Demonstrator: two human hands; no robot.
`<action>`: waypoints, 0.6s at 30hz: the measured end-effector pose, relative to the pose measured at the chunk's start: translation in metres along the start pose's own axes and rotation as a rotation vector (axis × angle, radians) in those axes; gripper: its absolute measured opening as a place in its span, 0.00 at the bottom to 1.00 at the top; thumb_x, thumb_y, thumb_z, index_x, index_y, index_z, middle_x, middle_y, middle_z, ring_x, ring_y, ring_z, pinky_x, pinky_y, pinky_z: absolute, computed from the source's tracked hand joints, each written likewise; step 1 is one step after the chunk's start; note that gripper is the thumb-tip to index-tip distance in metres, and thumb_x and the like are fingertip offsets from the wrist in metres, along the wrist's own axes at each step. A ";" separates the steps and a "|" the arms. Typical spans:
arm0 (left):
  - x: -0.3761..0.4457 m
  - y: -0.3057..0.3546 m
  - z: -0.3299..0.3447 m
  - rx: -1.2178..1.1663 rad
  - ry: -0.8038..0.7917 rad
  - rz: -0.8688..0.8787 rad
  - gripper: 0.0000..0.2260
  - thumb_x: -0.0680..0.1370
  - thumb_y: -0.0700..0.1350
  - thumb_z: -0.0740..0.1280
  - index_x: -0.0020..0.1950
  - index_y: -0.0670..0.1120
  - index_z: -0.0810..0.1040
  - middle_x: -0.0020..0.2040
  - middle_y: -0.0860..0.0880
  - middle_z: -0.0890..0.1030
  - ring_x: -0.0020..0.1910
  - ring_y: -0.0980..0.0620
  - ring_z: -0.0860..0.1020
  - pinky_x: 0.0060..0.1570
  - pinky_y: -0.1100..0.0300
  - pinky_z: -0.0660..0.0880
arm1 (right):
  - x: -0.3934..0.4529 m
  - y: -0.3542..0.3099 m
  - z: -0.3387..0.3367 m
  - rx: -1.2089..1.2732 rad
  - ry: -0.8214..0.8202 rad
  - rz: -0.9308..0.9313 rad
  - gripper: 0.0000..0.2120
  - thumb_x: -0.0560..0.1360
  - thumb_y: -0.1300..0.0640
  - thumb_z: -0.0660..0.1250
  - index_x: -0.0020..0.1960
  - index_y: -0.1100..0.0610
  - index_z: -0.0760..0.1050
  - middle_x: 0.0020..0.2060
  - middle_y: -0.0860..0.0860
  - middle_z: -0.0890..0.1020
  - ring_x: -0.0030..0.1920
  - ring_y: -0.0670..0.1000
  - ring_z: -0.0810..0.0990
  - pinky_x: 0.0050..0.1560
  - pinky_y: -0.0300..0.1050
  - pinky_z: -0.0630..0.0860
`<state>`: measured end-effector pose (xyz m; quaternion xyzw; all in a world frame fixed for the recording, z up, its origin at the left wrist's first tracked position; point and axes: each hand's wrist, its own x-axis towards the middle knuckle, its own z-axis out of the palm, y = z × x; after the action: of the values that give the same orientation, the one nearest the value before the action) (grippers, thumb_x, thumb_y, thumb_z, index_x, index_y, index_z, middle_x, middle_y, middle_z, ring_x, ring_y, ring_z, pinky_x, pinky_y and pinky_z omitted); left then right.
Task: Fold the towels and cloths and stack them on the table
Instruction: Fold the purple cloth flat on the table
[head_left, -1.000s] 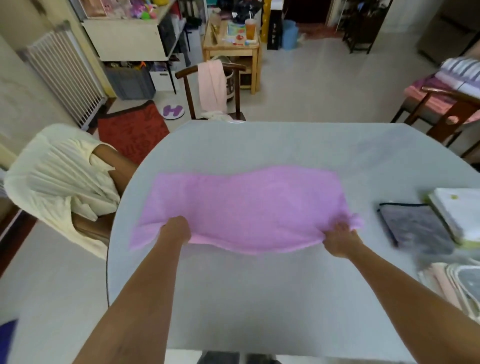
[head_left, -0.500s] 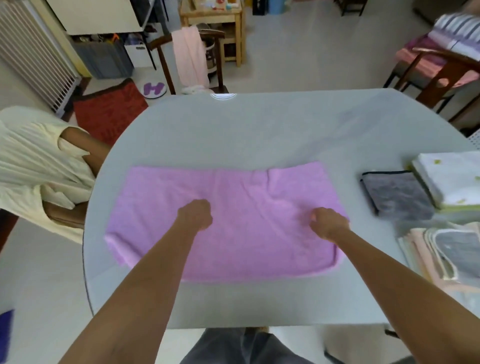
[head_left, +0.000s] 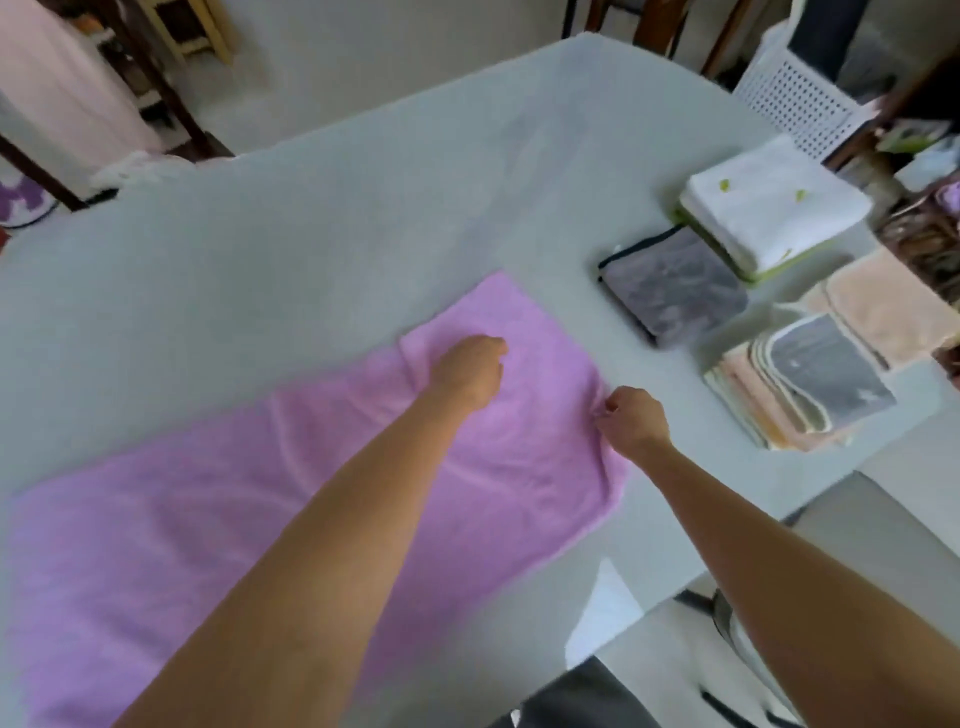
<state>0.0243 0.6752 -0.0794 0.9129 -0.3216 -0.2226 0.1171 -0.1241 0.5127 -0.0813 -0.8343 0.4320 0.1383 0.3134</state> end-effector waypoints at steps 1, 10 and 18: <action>0.014 0.009 0.004 0.019 -0.021 0.054 0.15 0.80 0.38 0.58 0.67 0.43 0.72 0.66 0.42 0.74 0.66 0.44 0.72 0.64 0.50 0.69 | 0.000 0.004 0.000 0.041 0.009 0.010 0.06 0.74 0.56 0.67 0.48 0.58 0.77 0.45 0.57 0.81 0.51 0.59 0.79 0.46 0.45 0.73; 0.093 0.070 0.012 0.332 -0.059 0.341 0.20 0.76 0.28 0.55 0.67 0.41 0.68 0.65 0.41 0.67 0.56 0.39 0.77 0.47 0.47 0.73 | 0.009 0.051 -0.009 0.111 0.132 0.109 0.07 0.73 0.64 0.63 0.47 0.58 0.78 0.44 0.56 0.81 0.47 0.59 0.77 0.46 0.48 0.74; 0.094 0.094 0.023 0.295 -0.045 0.443 0.12 0.77 0.29 0.58 0.57 0.40 0.72 0.58 0.41 0.70 0.50 0.38 0.76 0.43 0.47 0.70 | -0.005 0.083 -0.004 0.063 0.138 0.163 0.04 0.71 0.63 0.64 0.41 0.55 0.75 0.41 0.55 0.81 0.43 0.59 0.78 0.39 0.44 0.70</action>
<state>0.0278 0.5413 -0.0974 0.8222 -0.5452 -0.1623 0.0215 -0.1947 0.4772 -0.1091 -0.7937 0.5229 0.0919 0.2970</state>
